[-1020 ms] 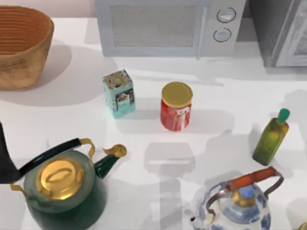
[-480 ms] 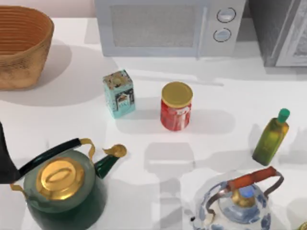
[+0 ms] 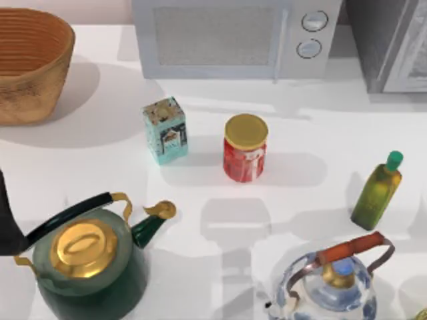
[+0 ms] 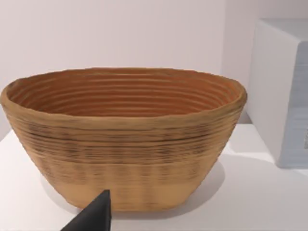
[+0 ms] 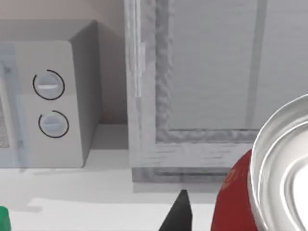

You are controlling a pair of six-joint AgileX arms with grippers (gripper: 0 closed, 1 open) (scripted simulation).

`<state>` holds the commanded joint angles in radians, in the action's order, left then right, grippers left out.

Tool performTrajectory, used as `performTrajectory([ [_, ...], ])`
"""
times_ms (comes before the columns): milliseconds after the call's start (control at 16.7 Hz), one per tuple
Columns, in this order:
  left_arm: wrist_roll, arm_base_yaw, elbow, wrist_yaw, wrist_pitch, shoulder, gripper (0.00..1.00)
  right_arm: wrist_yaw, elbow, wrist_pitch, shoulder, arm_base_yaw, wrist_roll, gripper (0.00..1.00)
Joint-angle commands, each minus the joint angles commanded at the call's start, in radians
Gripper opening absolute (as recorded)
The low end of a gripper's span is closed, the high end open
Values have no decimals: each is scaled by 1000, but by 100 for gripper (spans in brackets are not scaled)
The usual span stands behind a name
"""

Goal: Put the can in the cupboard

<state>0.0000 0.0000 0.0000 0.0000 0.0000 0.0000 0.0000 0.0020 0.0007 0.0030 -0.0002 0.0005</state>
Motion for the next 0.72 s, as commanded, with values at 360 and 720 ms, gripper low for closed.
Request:
performTrajectory([
  [360, 0, 0, 0, 0, 0, 0, 100, -3, 11, -1, 9, 4, 3, 0],
  [720, 0, 0, 0, 0, 0, 0, 100, 15, 293, -67, 232, 49, -11, 0],
])
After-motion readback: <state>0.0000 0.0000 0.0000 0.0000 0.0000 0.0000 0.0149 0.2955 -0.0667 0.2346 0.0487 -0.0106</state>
